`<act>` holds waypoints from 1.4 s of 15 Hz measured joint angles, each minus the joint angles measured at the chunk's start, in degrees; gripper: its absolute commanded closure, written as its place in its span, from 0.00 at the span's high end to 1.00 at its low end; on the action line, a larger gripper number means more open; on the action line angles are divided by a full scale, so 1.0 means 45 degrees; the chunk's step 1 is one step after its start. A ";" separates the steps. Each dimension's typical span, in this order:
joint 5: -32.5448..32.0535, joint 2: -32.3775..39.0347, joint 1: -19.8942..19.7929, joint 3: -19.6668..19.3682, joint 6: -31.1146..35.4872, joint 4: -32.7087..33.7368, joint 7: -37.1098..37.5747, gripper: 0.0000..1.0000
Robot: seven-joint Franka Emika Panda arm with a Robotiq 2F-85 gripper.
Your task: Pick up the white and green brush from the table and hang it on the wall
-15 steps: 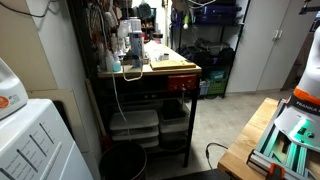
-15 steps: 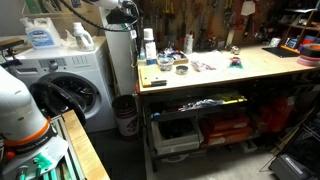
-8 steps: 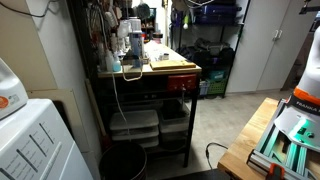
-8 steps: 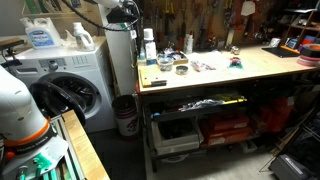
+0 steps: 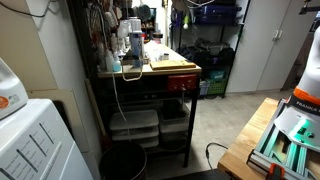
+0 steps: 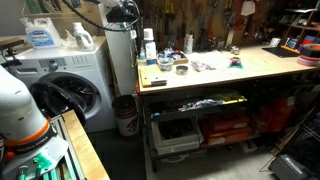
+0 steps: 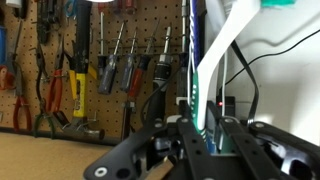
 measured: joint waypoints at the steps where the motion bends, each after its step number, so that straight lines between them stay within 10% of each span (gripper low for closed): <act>1: -0.0230 0.0028 0.0000 0.0013 0.0007 0.0000 0.0222 0.05; 7: -0.1593 0.0162 -0.0012 0.0031 0.0062 0.0001 0.1419 0.06; 9: -0.2008 0.0175 -0.0024 0.0031 0.0094 0.0004 0.1797 0.46; 18: -0.4340 0.0179 -0.0118 0.0031 0.0289 -0.0080 0.3481 1.00; 21: -0.5501 0.0135 -0.0255 0.0026 0.0290 -0.0247 0.4276 1.00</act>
